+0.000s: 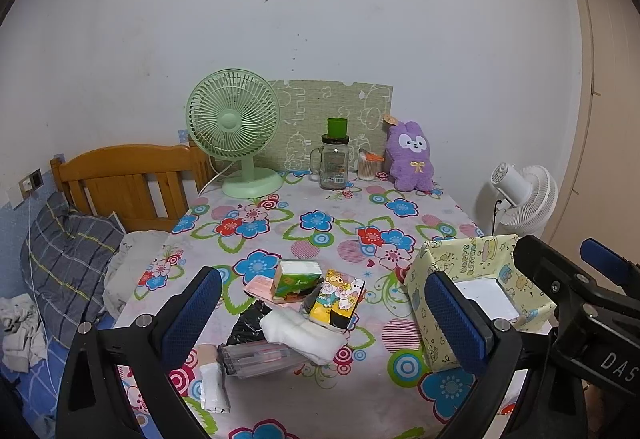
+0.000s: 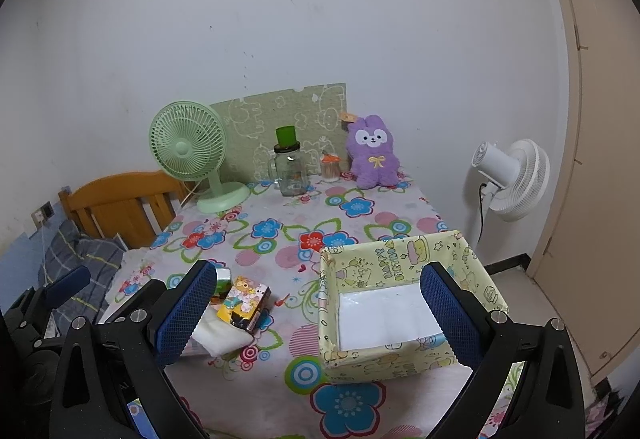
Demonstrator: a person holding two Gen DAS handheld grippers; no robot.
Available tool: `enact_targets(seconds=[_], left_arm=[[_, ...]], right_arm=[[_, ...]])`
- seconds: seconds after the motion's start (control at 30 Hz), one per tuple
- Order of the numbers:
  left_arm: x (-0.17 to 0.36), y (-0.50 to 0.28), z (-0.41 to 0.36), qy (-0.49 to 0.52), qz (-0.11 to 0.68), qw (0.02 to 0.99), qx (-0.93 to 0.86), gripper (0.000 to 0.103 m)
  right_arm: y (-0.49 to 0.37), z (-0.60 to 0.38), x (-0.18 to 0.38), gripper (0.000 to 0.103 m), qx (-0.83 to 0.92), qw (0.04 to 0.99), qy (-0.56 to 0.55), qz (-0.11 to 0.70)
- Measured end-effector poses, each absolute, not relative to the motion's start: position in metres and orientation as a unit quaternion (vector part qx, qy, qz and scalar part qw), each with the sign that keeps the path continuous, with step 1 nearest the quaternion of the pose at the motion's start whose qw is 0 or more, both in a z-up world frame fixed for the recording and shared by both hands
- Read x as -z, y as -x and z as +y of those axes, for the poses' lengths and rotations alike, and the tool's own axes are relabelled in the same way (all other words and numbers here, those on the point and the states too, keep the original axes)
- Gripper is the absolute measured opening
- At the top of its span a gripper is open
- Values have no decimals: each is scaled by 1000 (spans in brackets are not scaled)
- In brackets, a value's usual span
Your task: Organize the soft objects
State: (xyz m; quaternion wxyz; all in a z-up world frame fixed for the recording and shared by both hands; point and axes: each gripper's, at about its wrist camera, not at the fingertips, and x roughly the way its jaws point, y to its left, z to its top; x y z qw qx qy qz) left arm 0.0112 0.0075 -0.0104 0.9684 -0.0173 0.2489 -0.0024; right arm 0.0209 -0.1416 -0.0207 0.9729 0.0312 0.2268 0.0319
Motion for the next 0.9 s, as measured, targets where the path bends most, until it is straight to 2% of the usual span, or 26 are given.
enact_targets(seconds=[0.9], left_arm=[[12, -12, 13, 20, 248, 968, 1, 102]], right_arm=[[-23, -136, 20, 103, -25, 973, -28, 230]])
